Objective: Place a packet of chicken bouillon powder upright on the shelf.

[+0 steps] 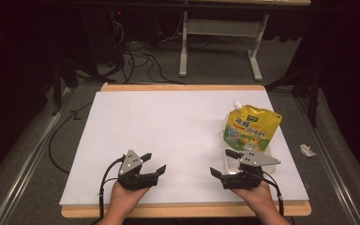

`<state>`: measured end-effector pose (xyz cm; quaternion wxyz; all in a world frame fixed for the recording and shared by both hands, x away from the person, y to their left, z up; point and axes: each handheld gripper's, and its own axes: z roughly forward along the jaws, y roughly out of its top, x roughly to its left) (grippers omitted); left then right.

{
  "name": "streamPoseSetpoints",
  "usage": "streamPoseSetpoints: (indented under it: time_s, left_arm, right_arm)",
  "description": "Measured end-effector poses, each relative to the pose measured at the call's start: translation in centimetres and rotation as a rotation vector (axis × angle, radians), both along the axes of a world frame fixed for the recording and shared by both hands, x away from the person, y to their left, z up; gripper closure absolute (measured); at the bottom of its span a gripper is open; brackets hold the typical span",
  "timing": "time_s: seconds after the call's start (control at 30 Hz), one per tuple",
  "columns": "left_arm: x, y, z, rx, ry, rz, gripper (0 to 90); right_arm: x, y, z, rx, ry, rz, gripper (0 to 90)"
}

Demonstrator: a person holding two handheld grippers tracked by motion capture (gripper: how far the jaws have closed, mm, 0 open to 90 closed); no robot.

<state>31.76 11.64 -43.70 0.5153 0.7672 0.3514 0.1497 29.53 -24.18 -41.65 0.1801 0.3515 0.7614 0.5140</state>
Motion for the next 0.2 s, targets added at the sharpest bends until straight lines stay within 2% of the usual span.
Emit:
streamPoseSetpoints:
  time_s: [0.2]
  left_arm:
    - [0.06, 0.13, -0.01, 0.013, 0.001, 0.002, 27.8]
  right_arm:
    - [0.16, -0.01, -0.03, 0.004, 0.009, -0.007, 12.6]
